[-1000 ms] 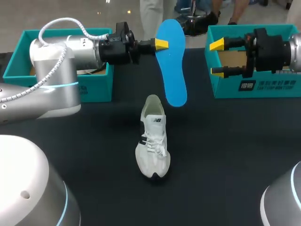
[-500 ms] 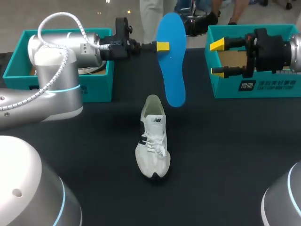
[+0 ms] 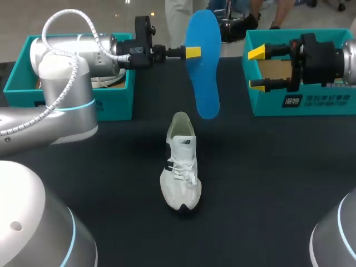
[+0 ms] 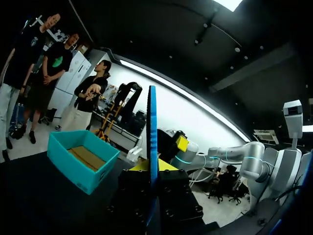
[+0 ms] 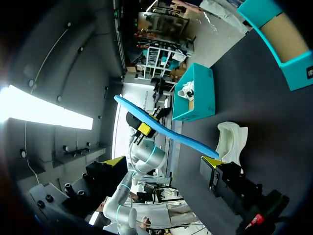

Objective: Take the shoe out of the shoebox, open the shoe tongue, remove and reinsert the insole, then place the shoe into the shoebox

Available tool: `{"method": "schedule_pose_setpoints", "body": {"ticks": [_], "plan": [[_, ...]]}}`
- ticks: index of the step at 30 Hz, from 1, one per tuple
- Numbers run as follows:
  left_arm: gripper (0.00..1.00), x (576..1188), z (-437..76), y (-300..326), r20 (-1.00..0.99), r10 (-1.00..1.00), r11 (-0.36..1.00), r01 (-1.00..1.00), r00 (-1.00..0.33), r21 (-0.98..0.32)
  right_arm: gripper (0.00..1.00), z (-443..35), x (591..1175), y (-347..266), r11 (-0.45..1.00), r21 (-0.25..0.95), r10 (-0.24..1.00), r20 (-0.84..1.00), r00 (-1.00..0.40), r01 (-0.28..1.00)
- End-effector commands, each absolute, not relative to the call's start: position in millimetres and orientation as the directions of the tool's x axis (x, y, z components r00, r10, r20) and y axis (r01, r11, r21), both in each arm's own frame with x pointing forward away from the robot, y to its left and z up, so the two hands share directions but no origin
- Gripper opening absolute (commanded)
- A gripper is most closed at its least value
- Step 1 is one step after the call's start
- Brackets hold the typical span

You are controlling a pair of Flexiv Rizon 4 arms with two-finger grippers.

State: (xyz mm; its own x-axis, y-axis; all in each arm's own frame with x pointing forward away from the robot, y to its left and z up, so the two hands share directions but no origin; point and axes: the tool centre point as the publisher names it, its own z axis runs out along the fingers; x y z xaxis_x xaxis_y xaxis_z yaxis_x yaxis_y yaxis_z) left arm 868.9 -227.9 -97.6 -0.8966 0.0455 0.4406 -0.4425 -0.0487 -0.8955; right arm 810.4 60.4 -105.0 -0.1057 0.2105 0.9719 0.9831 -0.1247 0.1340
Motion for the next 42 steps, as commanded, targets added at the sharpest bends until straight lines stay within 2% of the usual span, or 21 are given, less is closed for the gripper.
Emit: {"method": "schedule_pose_setpoints", "body": {"ticks": [1,3,4,5,10,11,14,19,31,34,42], "plan": [[0.00,861.8,-98.6,-224.9,0.230,0.026,-0.100,-0.231,-0.973,-0.968,1.00,-105.6,811.5,62.3,-0.124,0.134,0.212,0.972,-0.105,0.983],[0.00,859.8,-100.3,-226.2,0.100,-0.003,-0.072,-0.100,-0.995,-0.992,1.00,-105.6,811.5,62.3,-0.124,0.134,0.212,0.972,-0.105,0.983],[0.00,859.5,-100.7,-226.4,0.108,-0.009,-0.090,-0.107,-0.994,-0.990,1.00,-105.6,811.5,62.3,-0.124,0.134,0.212,0.972,-0.105,0.983],[0.00,858.4,-102.7,-227.4,-0.004,-0.037,-0.056,0.006,-0.999,-0.998,1.00,-105.6,811.5,62.3,-0.124,0.134,0.212,0.972,-0.105,0.983],[0.00,855.4,-109.4,-230.4,-0.223,-0.084,-0.040,0.227,-0.971,-0.973,1.00,-105.6,811.5,62.3,-0.124,0.134,0.212,0.972,-0.105,0.983],[0.00,855.0,-110.2,-230.7,-0.205,-0.078,-0.045,0.209,-0.976,-0.977,1.00,-105.6,811.5,62.3,-0.124,0.134,0.212,0.972,-0.105,0.983],[0.00,853.3,-113.3,-231.6,-0.362,-0.087,-0.031,0.365,-0.928,-0.930,1.00,-105.6,811.5,62.3,-0.124,0.134,0.212,0.972,-0.105,0.983],[0.00,850.9,-115.7,-231.0,-0.616,-0.109,-0.025,0.622,-0.780,-0.783,1.00,-105.6,811.5,62.3,-0.124,0.134,0.212,0.972,-0.105,0.983],[0.00,845.6,-118.0,-228.9,-0.853,-0.065,-0.060,0.855,-0.518,-0.515,1.00,-105.6,811.5,62.3,-0.124,0.134,0.212,0.972,-0.105,0.983],[0.00,844.9,-117.1,-228.6,-0.876,-0.058,-0.042,0.877,-0.480,-0.478,1.00,-105.6,811.5,62.3,-0.124,0.134,0.212,0.972,-0.105,0.983],[0.00,844.8,-115.9,-228.2,-0.873,-0.073,-0.034,0.876,-0.482,-0.481,1.00,-105.6,811.5,62.3,-0.124,0.134,0.212,0.972,-0.105,0.983]]}}
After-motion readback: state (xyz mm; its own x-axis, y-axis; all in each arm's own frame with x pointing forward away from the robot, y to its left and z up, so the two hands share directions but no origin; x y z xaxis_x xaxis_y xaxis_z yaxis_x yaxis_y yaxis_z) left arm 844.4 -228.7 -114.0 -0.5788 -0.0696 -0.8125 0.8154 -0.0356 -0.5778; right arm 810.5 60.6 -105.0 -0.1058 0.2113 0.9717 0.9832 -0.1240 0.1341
